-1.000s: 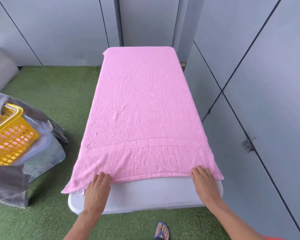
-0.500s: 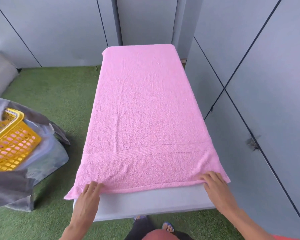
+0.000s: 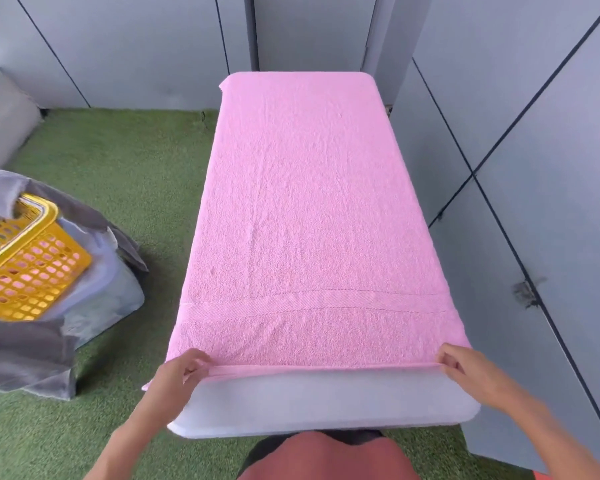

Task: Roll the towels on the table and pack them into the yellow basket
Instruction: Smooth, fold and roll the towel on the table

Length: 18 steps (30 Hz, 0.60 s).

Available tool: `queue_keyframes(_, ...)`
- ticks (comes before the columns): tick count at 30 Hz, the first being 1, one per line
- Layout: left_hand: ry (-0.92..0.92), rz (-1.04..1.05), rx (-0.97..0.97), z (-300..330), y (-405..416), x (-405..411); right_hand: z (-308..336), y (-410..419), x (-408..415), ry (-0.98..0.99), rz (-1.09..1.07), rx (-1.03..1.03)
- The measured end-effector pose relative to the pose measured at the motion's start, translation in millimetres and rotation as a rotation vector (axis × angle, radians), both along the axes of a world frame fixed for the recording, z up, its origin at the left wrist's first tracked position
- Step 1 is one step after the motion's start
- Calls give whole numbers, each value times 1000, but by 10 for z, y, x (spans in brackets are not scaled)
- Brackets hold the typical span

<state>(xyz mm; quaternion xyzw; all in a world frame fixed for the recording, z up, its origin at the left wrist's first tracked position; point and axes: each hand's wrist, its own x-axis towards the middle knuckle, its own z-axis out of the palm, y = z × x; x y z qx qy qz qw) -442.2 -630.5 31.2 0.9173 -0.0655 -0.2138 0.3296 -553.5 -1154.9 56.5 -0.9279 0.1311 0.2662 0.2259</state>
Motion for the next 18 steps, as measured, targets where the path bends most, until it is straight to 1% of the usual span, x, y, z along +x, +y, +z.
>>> queue_keyframes(1, -35, 27, 32, 4, 16, 15, -5, -8, 44, 6, -24, -11)
queue_keyframes(3, -197, 29, 229, -5, 56, 14, -35, 4, 59, -9, -103, -39)
queue_keyframes(4, -279, 17, 320, 8, 43, -9, -43, 25, 38, -41, -129, -108)
queue_keyframes(6, -351, 9, 366, 22, -11, -109, -29, 90, -42, -163, -158, -327)
queue_keyframes(7, -346, 22, 341, 28, -52, -172, -43, 129, -93, -229, -179, -377)
queue_keyframes(9, -414, 45, 276, -40, -82, -272, -100, 228, -195, -295, -216, -318)
queue_keyframes(11, -489, -8, 248, -128, -50, -337, -187, 287, -277, -360, -219, -280)
queue_keyframes(13, -550, -62, 254, -263, 9, -387, -221, 300, -318, -401, -227, -288)
queue_keyframes(17, -576, -42, 302, -306, 60, -468, -228, 253, -347, -341, -205, -211)
queue_keyframes(18, -589, -35, 301, -288, 55, -474, -251, 231, -367, -351, -195, -187)
